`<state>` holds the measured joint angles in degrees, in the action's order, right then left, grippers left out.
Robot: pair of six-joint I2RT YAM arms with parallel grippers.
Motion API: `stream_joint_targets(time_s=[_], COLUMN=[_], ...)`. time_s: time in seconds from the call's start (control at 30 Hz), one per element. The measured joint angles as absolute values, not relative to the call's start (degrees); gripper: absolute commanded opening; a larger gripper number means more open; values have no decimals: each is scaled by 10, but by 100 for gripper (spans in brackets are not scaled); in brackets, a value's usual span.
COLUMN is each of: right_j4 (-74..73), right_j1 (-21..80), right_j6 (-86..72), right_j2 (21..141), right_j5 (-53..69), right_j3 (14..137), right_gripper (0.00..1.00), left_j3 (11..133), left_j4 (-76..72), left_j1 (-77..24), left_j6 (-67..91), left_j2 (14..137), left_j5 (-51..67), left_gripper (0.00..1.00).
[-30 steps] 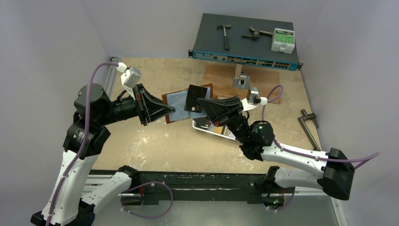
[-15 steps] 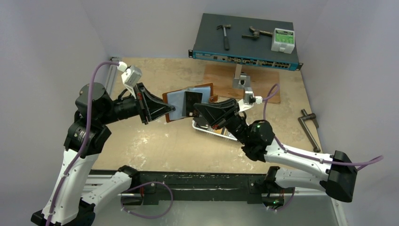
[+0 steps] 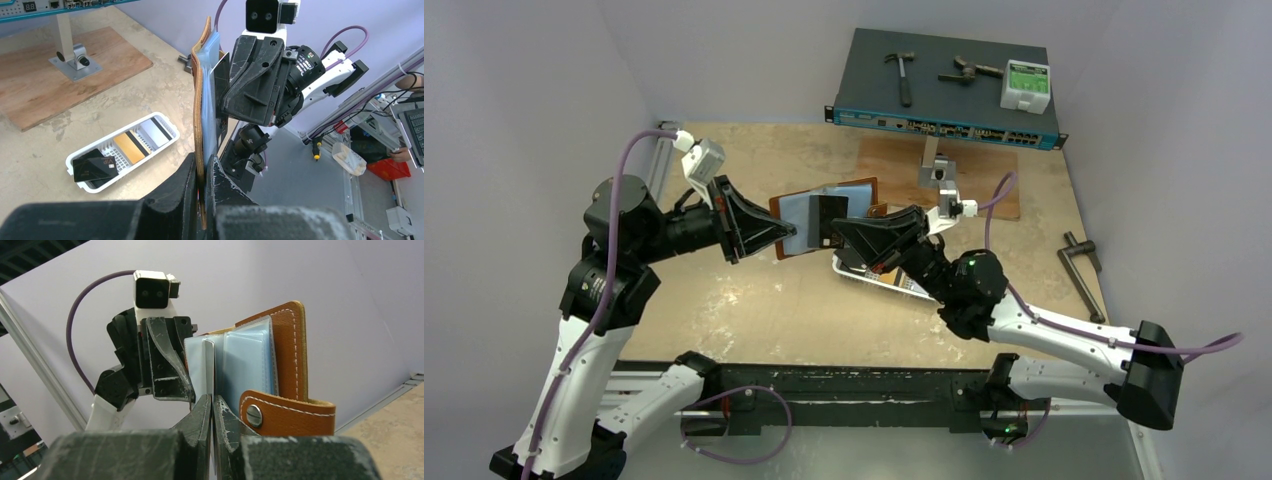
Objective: Put the credit cards into the card holder
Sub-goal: Insert the credit card into the card holder.
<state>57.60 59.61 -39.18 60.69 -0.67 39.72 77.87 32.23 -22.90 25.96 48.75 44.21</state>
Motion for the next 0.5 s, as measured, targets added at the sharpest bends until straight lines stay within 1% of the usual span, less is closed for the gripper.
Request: stream_joint_targets(time_s=[0.37, 0.43, 0.5], right_j4=[562, 563, 560], right_j1=[596, 596, 596], right_j6=[-382, -382, -381], right_j2=[643, 646, 646], right_j5=[26, 28, 30], right_j3=[434, 437, 439], right_gripper=[0, 0, 0], left_j3=[759, 758, 757], left_j4=[309, 309, 305], left_j1=[-228, -226, -225], left_j6=[262, 265, 267], left_j2=[481, 481, 481], left_j5=[443, 443, 445], left_gripper=[0, 10, 17])
